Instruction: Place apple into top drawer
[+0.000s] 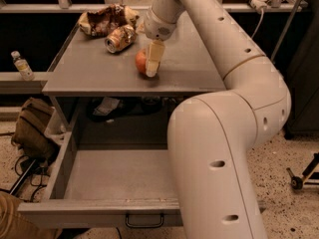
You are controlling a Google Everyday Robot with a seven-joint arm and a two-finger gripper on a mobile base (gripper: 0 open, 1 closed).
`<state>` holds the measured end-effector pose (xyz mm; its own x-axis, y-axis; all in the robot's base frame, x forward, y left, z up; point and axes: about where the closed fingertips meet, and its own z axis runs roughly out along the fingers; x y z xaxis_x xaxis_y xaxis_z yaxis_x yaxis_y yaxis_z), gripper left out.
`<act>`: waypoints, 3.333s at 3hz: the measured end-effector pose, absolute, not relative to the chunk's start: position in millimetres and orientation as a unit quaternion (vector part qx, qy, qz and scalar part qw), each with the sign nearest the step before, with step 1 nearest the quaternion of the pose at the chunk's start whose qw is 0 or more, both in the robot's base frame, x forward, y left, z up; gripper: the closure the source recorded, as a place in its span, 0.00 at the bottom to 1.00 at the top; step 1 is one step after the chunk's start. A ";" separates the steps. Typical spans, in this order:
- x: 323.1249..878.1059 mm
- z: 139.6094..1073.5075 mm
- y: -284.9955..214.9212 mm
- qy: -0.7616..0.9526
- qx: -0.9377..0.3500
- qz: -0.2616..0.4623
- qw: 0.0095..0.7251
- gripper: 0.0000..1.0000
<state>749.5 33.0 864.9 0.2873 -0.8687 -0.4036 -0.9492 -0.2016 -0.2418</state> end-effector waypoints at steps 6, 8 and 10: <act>716.9 874.4 54.2 0.600 -0.769 0.084 0.204 1.00; 701.6 864.6 55.8 0.596 -0.775 0.075 0.199 1.00; 633.2 955.9 27.5 0.595 -0.737 -0.038 0.319 1.00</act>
Offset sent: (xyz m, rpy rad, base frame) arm 0.0000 0.0000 0.0000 0.0000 0.0000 0.0000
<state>633.2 27.5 955.9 0.2883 -0.9016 -0.3226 -0.8525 -0.0883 -0.5152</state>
